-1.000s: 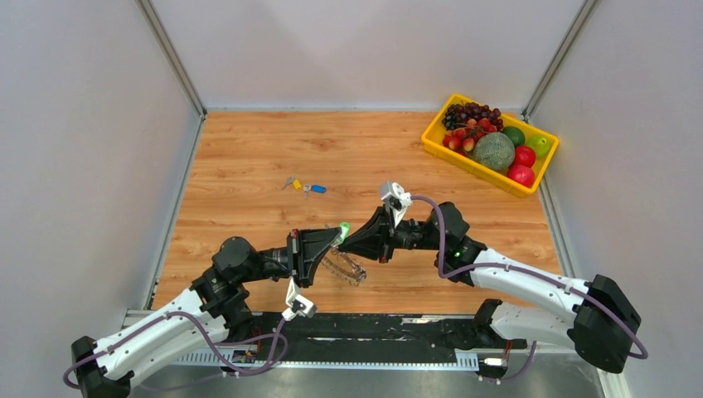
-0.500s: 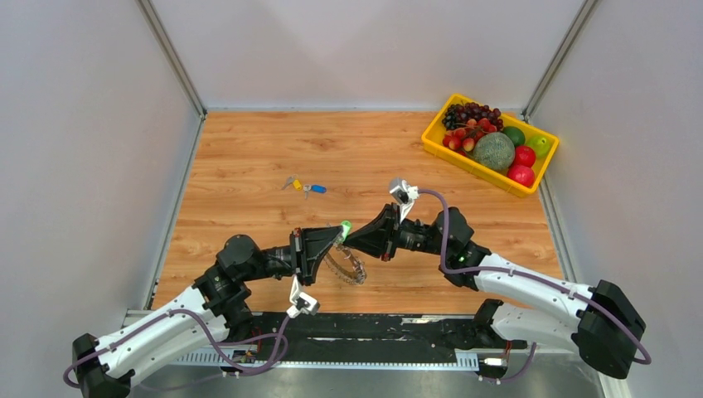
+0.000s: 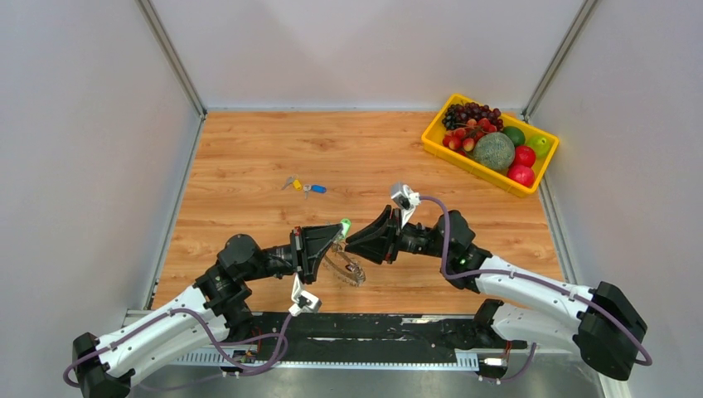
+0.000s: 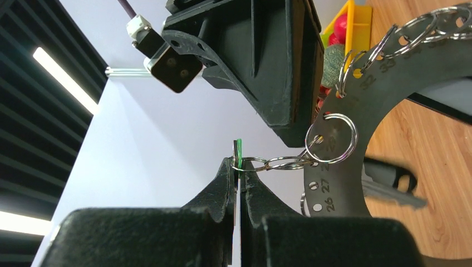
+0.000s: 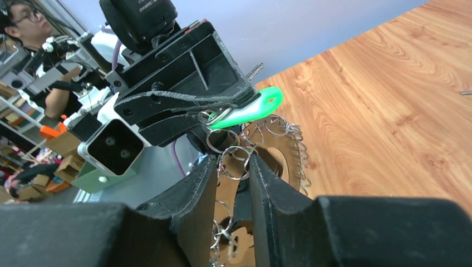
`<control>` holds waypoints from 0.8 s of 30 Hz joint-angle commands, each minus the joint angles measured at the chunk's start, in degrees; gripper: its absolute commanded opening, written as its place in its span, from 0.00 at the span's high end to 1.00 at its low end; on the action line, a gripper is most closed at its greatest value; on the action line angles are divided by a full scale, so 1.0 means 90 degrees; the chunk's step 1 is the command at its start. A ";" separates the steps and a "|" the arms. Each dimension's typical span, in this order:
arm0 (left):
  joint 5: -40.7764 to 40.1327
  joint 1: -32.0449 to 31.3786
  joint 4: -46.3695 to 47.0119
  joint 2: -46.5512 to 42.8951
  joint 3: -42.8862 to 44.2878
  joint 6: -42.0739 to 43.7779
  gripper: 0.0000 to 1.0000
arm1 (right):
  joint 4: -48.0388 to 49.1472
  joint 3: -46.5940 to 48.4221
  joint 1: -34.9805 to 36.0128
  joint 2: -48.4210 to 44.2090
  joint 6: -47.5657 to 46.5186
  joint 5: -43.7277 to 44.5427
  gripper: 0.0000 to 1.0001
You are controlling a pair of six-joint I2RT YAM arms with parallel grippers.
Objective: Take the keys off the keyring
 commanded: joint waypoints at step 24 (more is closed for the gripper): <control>0.0574 0.0017 0.0355 -0.0219 0.0186 -0.0142 1.00 | 0.0140 0.0480 0.0027 -0.0163 -0.2536 -0.0054 0.70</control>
